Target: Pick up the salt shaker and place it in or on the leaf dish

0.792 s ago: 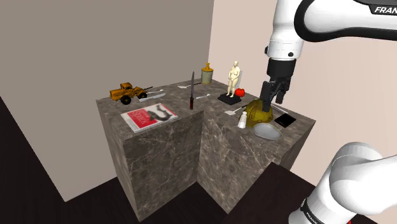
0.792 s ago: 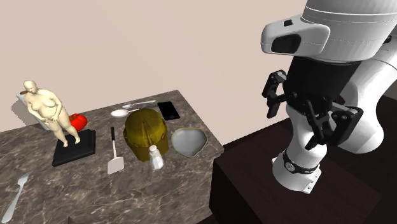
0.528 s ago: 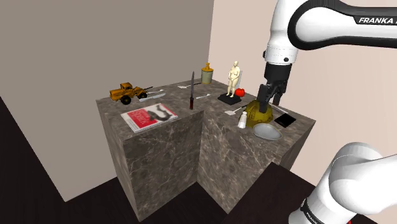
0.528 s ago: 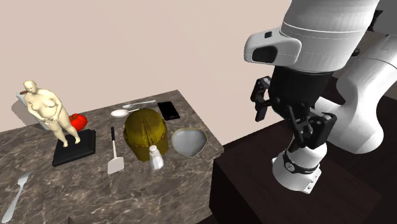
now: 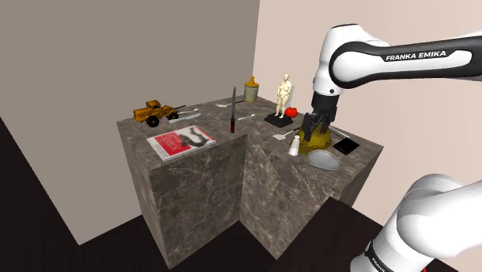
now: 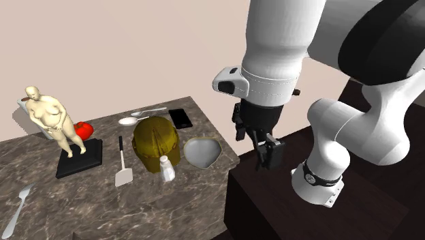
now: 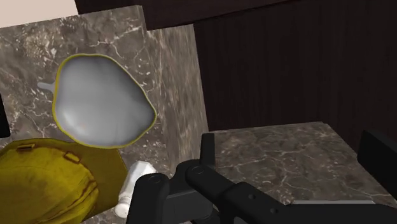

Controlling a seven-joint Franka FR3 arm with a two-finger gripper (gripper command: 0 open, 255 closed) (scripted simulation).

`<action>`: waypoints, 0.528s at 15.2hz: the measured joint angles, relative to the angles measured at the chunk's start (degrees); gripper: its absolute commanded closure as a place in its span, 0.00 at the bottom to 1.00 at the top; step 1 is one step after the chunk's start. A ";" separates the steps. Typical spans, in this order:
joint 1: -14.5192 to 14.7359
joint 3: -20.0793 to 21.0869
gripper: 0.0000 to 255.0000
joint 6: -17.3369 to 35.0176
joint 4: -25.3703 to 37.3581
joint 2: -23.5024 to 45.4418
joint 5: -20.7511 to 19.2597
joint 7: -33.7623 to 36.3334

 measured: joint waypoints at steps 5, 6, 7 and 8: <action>-2.30 -3.59 0.00 10.87 -1.49 6.46 -2.01 -1.57; -2.67 -4.28 0.00 13.01 -1.53 7.99 -2.27 -1.84; -3.08 -4.92 0.00 14.97 -1.91 8.97 -2.54 -2.09; -3.49 -5.75 0.00 17.01 -1.61 10.72 -2.76 -2.56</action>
